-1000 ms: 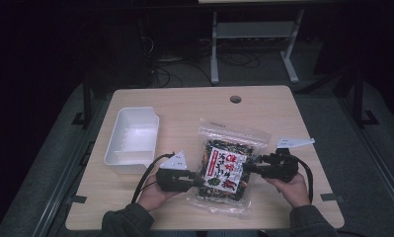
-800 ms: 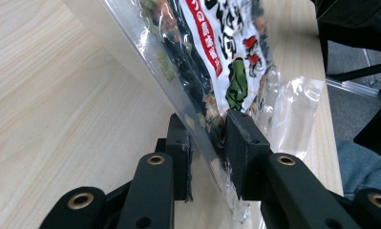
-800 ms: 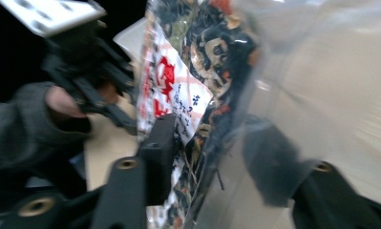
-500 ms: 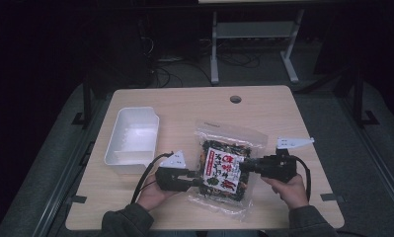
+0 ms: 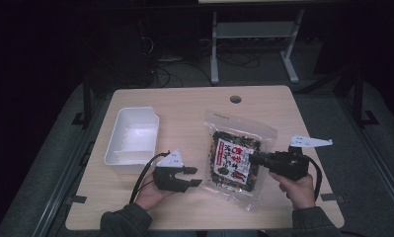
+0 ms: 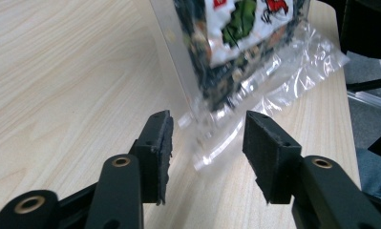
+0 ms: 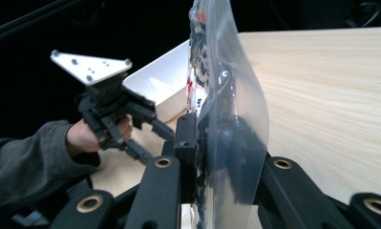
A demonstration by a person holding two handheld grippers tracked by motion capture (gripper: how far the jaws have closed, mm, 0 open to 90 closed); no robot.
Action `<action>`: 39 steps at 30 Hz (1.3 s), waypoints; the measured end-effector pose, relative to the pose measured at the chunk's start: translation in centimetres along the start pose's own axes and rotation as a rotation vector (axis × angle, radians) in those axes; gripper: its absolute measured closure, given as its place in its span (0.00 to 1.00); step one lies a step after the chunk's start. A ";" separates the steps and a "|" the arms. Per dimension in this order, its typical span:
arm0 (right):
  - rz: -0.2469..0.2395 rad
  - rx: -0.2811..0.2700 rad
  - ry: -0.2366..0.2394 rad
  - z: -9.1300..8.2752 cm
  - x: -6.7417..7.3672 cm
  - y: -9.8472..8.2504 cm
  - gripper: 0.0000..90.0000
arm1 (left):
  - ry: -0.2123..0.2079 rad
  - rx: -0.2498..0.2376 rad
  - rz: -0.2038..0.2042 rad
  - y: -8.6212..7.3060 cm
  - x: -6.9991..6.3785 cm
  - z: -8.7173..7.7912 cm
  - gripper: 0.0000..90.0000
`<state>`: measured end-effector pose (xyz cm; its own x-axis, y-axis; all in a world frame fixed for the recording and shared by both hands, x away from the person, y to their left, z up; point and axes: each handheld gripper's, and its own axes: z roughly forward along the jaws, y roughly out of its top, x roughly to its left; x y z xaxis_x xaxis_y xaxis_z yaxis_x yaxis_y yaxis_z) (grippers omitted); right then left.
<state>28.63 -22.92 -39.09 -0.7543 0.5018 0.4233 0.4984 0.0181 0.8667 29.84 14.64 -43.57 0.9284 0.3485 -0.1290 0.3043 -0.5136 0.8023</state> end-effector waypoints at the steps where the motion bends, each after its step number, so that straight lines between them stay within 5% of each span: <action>1: -0.002 -0.006 -0.012 -0.2 0.1 0.1 0.84 | 0.004 0.003 0.006 0.0 -0.1 0.0 0.56; 19: -0.028 -0.045 -0.189 -0.6 1.1 1.1 0.84 | 0.059 0.060 0.045 -0.4 -1.1 -0.9 0.44; 29: -0.053 -0.057 -0.262 1.0 2.1 2.8 0.84 | 0.084 0.077 0.062 -1.2 -1.9 -2.2 0.37; 39: -0.074 -0.066 -0.286 3.7 3.2 5.2 0.84 | 0.108 0.095 0.056 -2.3 -2.2 -3.6 0.32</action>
<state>30.41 -18.07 -34.18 -0.6321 0.7243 0.2754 0.4107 0.0118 0.9117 26.34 17.87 -43.08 0.9178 0.3966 -0.0179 0.2759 -0.6048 0.7470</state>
